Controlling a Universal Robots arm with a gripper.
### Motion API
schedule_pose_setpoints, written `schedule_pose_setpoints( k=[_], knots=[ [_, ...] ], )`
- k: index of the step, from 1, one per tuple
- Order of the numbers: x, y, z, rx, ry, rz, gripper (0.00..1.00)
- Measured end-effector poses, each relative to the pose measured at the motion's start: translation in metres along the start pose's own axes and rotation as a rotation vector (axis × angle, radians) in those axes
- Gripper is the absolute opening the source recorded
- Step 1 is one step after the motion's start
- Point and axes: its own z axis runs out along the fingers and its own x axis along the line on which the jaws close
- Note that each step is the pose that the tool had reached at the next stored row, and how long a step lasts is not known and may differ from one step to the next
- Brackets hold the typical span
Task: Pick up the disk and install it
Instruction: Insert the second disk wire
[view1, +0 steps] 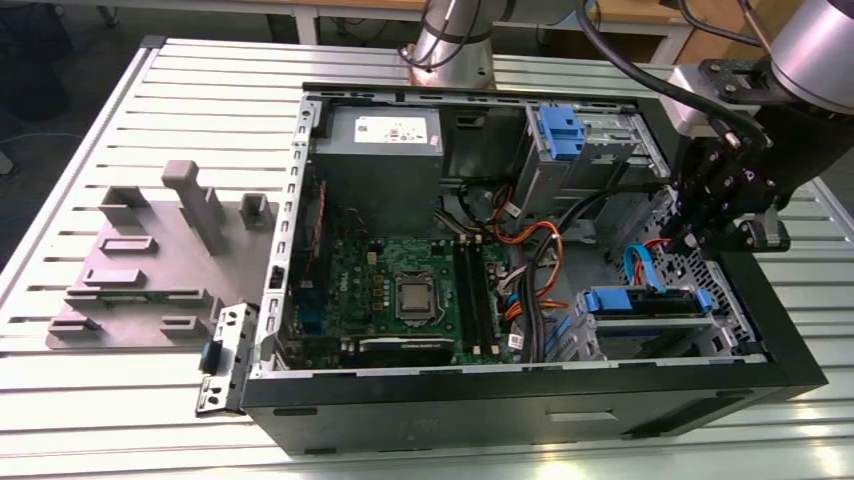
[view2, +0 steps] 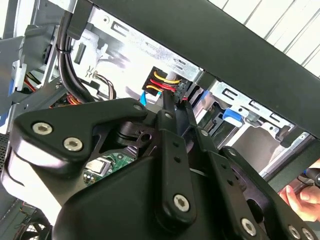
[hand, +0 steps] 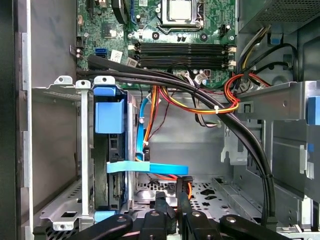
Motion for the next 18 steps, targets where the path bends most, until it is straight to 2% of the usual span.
schedule_pose_setpoints(
  k=[11,15,18],
  knots=[
    [-0.0004,-0.0001,0.0002,0.0000,0.0000,0.000,0.22],
    [0.0000,0.0066,0.0003,0.0000,0.0000,0.000,0.22],
    [0.0011,0.0070,0.0003,0.0000,0.0001,0.000,0.22]
  ],
)
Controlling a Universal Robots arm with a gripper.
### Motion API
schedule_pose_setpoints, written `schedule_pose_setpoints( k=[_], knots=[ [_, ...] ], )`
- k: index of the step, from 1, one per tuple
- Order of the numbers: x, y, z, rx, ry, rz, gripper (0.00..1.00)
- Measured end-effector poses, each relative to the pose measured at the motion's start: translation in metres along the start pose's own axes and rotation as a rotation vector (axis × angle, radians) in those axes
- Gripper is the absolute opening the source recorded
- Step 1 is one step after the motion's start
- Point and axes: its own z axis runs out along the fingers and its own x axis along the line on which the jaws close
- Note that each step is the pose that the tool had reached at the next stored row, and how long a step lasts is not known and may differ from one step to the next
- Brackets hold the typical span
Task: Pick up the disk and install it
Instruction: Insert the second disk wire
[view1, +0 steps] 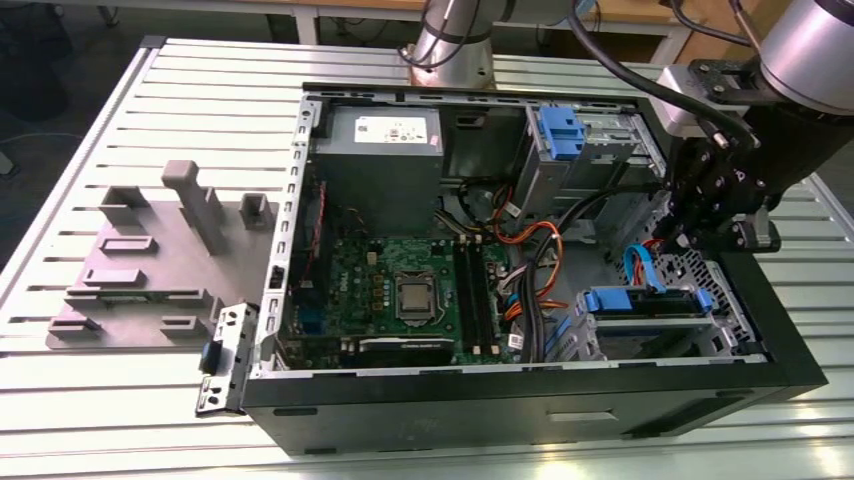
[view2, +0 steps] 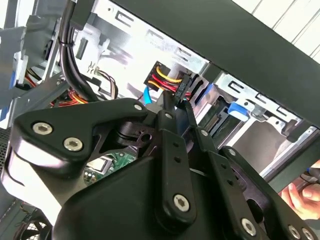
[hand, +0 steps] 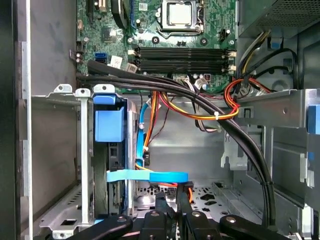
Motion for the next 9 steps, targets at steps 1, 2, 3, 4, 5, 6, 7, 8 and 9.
schedule_pose_setpoints(
  k=[1,2,3,4,5,6,7,8,9],
  knots=[
    [0.0015,0.0000,0.0000,0.0000,-0.0001,0.000,0.22],
    [0.0034,0.0000,-0.0001,0.0000,-0.0001,0.000,0.22],
    [0.0053,-0.0001,-0.0001,0.0000,-0.0002,0.000,0.22],
    [0.0073,-0.0001,-0.0002,0.0000,-0.0001,0.000,0.22],
    [0.0093,-0.0001,-0.0002,0.0000,-0.0001,0.000,0.22],
    [0.0110,-0.0001,-0.0003,0.0000,-0.0001,0.000,0.22],
    [0.0116,-0.0001,-0.0003,0.0000,0.0000,0.000,0.22],
    [0.0116,-0.0001,-0.0003,0.0000,-0.0001,0.000,0.22],
    [0.0116,-0.0001,-0.0003,0.0000,-0.0001,0.000,0.22]
  ],
)
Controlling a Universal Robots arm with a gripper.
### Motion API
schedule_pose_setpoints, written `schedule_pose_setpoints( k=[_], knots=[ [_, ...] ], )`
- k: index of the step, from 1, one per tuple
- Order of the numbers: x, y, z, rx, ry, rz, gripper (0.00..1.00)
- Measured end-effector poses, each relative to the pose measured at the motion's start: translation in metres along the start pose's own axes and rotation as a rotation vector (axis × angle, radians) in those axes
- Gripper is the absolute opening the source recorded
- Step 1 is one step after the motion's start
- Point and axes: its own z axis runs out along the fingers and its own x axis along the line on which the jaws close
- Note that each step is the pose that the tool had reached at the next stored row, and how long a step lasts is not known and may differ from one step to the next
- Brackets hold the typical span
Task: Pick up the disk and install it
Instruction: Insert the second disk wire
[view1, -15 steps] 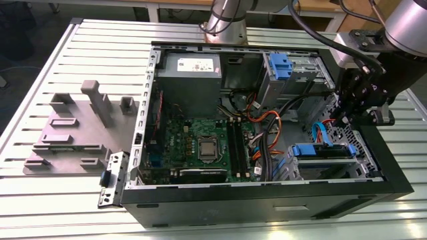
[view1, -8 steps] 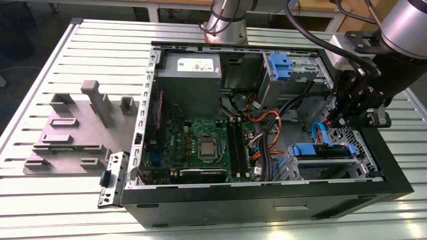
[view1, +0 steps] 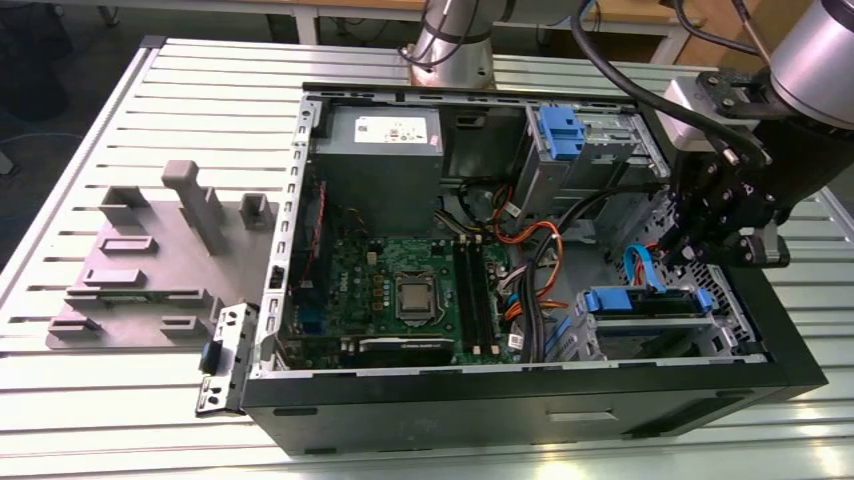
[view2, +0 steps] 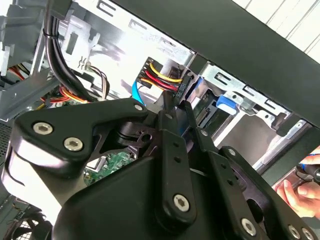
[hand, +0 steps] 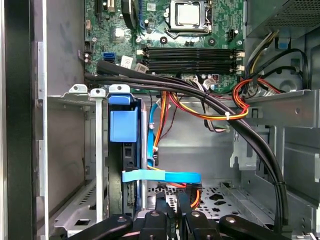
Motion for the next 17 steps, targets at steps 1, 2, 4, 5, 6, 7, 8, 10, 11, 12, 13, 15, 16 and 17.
schedule_pose_setpoints(
  k=[1,2,4,5,6,7,8,10,11,12,13,15,16,17],
  knots=[
    [0.0002,0.0000,0.0000,0.0000,0.0000,0.000,0.22],
    [0.0003,0.0000,0.0000,0.0000,0.0000,0.000,0.22],
    [0.0004,0.0000,0.0000,0.0000,0.0000,0.000,0.22],
    [0.0005,0.0000,0.0000,0.0000,0.0000,0.000,0.22],
    [0.0006,0.0000,0.0000,0.0000,0.0000,0.000,0.22],
    [0.0006,0.0000,0.0000,0.0000,0.0000,0.000,0.20],
    [0.0007,0.0000,0.0000,0.0000,0.0000,0.000,0.20],
    [0.0008,0.0000,0.0000,0.0000,0.0000,0.000,0.16],
    [0.0009,0.0000,0.0000,0.0000,0.0000,0.000,0.16],
    [0.0009,0.0000,-0.0004,0.0000,0.0001,0.000,0.16],
    [0.0009,0.0000,-0.0014,0.0000,0.0002,0.000,0.16],
    [0.0007,-0.0001,-0.0042,0.0000,0.0000,0.000,0.16],
    [0.0007,-0.0001,-0.0057,0.0000,0.0000,0.000,0.16],
    [0.0007,-0.0001,-0.0067,0.0000,0.0000,0.000,0.16]
  ],
)
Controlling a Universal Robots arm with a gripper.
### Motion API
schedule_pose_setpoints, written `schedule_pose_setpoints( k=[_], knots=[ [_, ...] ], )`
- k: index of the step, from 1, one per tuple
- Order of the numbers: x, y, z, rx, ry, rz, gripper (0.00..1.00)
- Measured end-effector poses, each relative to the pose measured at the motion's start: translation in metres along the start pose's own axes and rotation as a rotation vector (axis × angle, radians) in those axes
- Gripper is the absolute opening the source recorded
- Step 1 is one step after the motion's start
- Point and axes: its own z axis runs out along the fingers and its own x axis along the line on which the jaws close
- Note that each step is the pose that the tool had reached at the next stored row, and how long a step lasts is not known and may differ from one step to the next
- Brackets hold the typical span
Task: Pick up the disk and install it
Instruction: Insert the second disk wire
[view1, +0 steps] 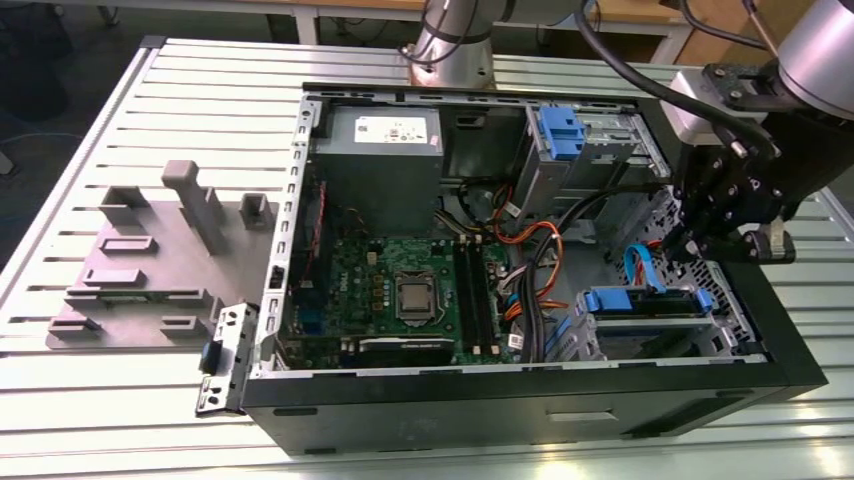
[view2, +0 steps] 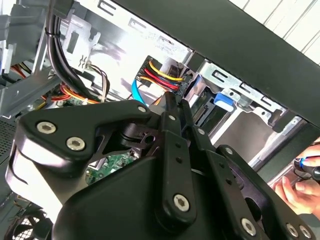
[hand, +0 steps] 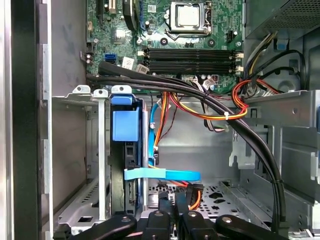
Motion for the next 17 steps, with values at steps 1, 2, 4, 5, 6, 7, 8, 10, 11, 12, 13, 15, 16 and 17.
schedule_pose_setpoints(
  k=[1,2,4,5,6,7,8,10,11,12,13,15,16,17],
  knots=[
    [0.0000,0.0000,-0.0004,0.0000,-0.0002,0.000,0.16],
    [0.0002,0.0000,-0.0007,0.0000,-0.0003,0.000,0.16],
    [0.0011,0.0000,-0.0010,0.0000,0.0000,0.000,0.16],
    [0.0021,0.0000,-0.0010,0.0000,-0.0001,0.000,0.16],
    [0.0033,0.0000,-0.0011,0.0000,-0.0001,0.000,0.16],
    [0.0045,-0.0001,-0.0012,0.0000,0.0000,0.000,0.16],
    [0.0058,-0.0001,-0.0012,0.0000,0.0000,0.000,0.16],
    [0.0080,0.0000,-0.0013,0.0000,-0.0001,0.000,0.16],
    [0.0089,0.0001,-0.0013,0.0002,-0.0001,0.000,0.16],
    [0.0092,0.0002,-0.0013,0.0002,-0.0002,0.000,0.16],
    [0.0092,0.0002,-0.0013,0.0002,-0.0003,0.000,0.16],
    [0.0123,0.0005,-0.0014,0.0002,-0.0021,0.000,0.16],
    [0.0124,0.0005,-0.0014,0.0002,-0.0022,0.000,0.16],
    [0.0124,0.0005,-0.0015,0.0002,-0.0021,0.000,0.16]
  ],
)
